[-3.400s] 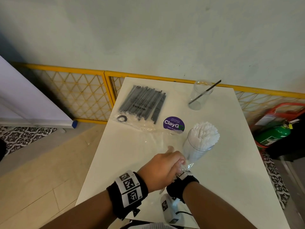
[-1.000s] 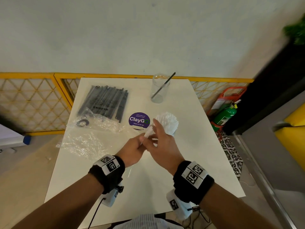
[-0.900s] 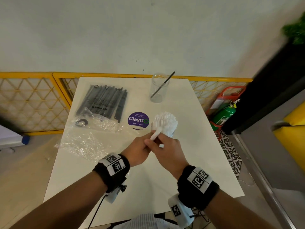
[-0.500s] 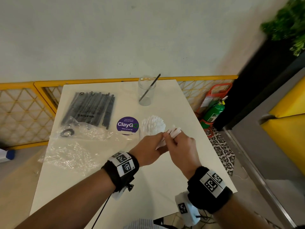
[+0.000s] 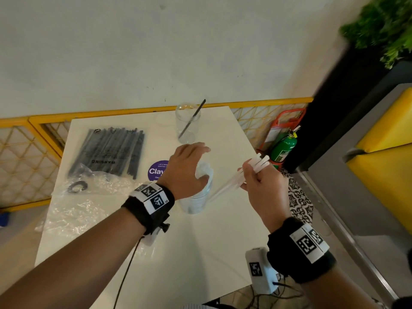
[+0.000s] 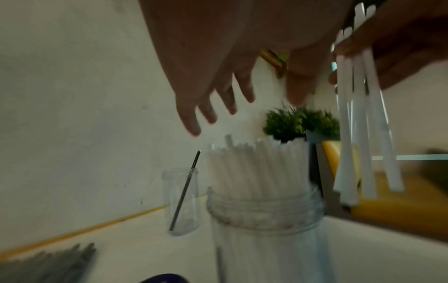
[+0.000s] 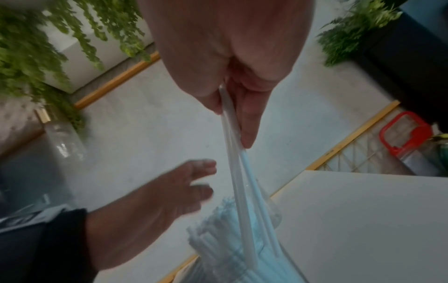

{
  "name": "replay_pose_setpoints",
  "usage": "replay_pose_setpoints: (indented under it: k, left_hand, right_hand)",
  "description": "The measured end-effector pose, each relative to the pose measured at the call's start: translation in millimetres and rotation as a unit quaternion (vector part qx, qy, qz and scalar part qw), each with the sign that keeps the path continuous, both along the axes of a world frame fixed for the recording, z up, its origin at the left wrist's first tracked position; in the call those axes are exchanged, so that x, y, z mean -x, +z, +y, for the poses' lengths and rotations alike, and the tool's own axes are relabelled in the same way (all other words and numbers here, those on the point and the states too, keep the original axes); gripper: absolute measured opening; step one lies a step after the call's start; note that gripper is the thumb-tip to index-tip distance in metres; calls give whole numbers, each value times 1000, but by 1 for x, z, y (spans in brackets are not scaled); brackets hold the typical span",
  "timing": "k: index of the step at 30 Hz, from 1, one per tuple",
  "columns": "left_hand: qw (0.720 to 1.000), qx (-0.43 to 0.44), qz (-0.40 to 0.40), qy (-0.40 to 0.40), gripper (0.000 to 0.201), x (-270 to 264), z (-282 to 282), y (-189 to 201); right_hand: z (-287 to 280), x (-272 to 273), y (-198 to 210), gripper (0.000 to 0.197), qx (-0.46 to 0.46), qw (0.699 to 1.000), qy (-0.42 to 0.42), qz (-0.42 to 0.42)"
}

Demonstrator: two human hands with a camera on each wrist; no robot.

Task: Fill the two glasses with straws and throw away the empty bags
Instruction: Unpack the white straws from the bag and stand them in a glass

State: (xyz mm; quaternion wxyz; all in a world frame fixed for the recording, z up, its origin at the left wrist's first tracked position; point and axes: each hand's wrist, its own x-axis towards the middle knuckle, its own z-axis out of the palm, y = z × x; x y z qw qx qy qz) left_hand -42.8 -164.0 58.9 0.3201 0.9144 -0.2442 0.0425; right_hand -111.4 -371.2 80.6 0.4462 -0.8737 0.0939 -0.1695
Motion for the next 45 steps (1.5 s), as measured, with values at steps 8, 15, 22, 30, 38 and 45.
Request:
replay_pose_setpoints:
  k: [8,15,22,30,38,45]
  left_hand:
    - [987,-3,160,3,59,-20,12,-22]
    - [977,47,206,2,39,-23,23,-20]
    - [965,110,237,11,40,-19,24,-23]
    - [921,236,304,52,45,-15,37,-30]
    - [940,171,290,49,45,-5,43,-30]
    - [959,139,241,58,41,6,38,-29]
  right_hand:
    - [20,-26,12,25,-55,998,-19,-24]
    - [56,-40,-3,40,-3,997,50,-66]
    - [72,-32,-36,20,117,985,108,-70]
    - [79,-27,-48,29,147,976,154,-36]
    - [73,-25,-35,79,260,940,218,-29]
    - [83,-30,-52,65,352,899,256,47]
